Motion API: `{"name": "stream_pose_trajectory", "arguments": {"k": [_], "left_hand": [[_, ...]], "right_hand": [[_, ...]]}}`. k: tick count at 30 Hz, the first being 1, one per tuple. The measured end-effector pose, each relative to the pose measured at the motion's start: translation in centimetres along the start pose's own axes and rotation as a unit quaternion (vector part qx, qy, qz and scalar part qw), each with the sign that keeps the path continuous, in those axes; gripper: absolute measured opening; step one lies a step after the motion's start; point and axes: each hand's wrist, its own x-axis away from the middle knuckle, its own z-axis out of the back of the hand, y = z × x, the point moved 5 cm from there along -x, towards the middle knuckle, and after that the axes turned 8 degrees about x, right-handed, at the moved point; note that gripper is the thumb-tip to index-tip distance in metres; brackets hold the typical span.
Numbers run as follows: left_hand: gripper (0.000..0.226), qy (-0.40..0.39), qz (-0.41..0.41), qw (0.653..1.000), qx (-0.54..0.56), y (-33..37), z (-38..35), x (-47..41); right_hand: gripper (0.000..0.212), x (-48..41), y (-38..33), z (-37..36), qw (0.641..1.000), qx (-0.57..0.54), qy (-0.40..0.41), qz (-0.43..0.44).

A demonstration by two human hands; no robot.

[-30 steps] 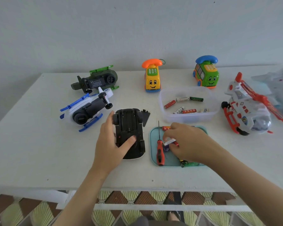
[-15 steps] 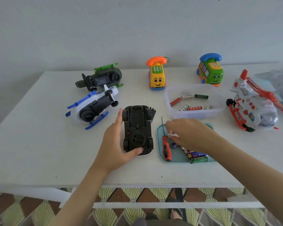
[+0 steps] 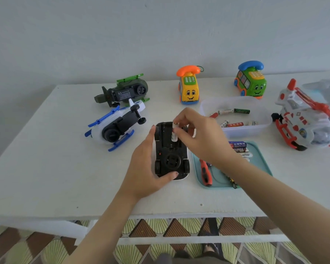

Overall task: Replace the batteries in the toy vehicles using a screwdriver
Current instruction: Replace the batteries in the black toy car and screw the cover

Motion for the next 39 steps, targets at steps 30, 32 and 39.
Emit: {"name": "stream_pose_trajectory", "arguments": {"k": [30,32,39], "left_hand": [[0.113,-0.002,0.019,1.000,-0.009,-0.4,0.0,0.3],[0.114,-0.004,0.024,1.000,-0.007,-0.5,-0.1,0.2],[0.115,-0.004,0.027,1.000,-0.007,-0.4,0.0,0.4]], "right_hand": [[0.043,0.8,-0.1,-2.9,0.964,0.251,-0.067,0.053],[0.042,0.7,0.6,-2.1,0.974,0.208,-0.087,0.033],[0.033,2.2,1.9,2.2,0.975,0.205,-0.079,-0.040]]}}
